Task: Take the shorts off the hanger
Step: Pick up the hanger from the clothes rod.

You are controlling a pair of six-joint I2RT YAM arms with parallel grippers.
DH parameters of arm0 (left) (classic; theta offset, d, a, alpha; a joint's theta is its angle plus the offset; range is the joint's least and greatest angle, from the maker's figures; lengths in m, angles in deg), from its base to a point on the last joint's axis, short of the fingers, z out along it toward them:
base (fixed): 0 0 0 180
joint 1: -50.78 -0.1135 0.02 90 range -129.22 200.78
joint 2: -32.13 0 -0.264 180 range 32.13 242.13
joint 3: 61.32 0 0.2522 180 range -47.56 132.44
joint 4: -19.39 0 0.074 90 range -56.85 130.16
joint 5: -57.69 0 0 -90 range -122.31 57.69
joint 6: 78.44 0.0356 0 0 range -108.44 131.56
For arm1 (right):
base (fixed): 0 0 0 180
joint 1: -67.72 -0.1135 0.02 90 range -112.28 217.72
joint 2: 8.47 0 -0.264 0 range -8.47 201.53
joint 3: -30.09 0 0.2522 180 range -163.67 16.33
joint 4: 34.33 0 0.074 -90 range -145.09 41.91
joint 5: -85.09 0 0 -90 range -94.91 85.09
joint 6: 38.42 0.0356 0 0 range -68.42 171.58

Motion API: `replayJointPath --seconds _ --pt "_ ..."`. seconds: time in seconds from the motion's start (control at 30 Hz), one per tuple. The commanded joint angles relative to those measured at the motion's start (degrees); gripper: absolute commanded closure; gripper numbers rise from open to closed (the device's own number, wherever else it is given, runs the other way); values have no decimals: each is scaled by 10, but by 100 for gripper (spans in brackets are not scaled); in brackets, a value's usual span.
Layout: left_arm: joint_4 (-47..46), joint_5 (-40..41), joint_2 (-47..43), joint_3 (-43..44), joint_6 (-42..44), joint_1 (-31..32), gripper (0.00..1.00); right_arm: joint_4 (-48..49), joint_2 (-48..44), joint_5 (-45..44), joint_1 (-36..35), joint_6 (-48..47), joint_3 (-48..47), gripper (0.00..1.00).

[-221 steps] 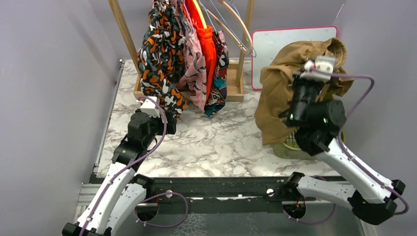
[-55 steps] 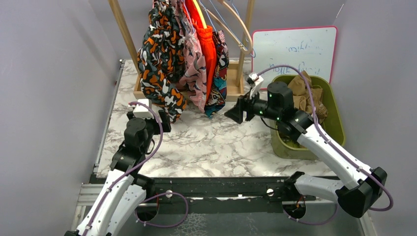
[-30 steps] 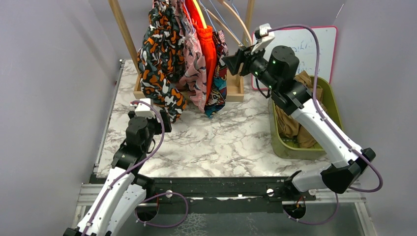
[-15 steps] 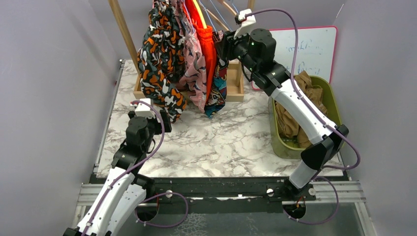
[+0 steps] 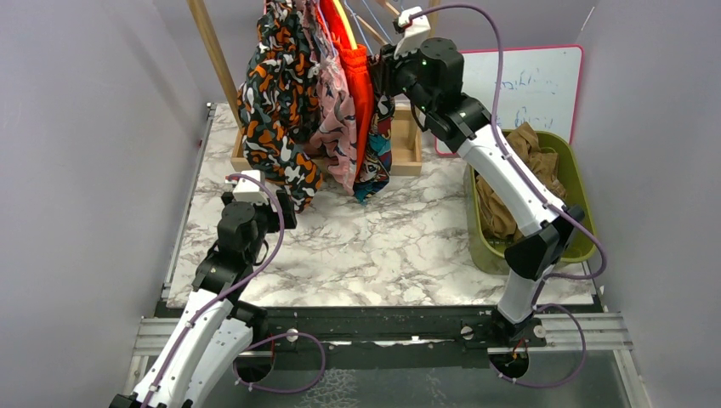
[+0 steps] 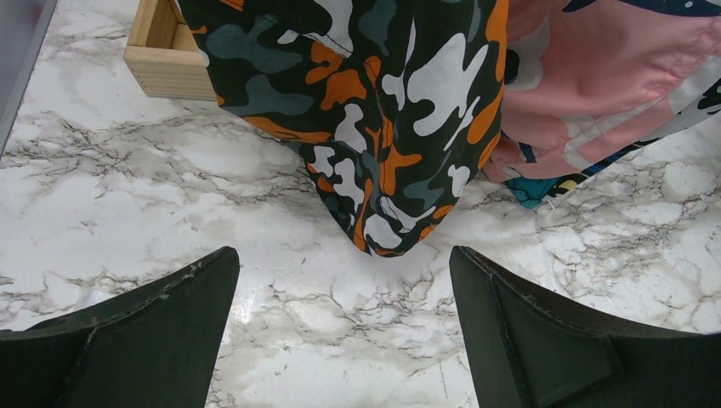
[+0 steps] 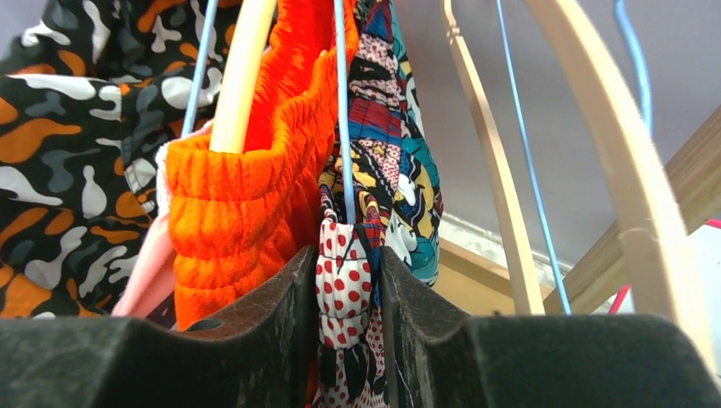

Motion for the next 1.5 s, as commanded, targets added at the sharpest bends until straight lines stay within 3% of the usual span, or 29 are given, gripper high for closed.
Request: replayJointPath --seconds 0.0,0.17,0.3,0.43,0.6,1.1,1.47 --pt "-11 -13 -7 -7 4 -3 4 -40 26 -16 -3 -14 -39 65" --pt "-12 -15 -4 -6 4 -3 4 -40 36 -32 -3 -29 -51 65" --pt "-11 -15 -1 -5 4 -3 4 -52 51 -32 -3 -38 -75 73" --pt "-11 -14 0 -5 4 -3 4 -47 53 -30 -3 -33 -74 89" --pt "-11 -14 2 -6 4 -2 4 -11 43 -32 -3 -24 -54 99" --pt "-10 -13 3 -5 3 -2 4 213 -35 -47 -3 25 103 99" --pt "-10 -14 4 -4 3 -3 4 249 -38 -30 -3 72 107 99"
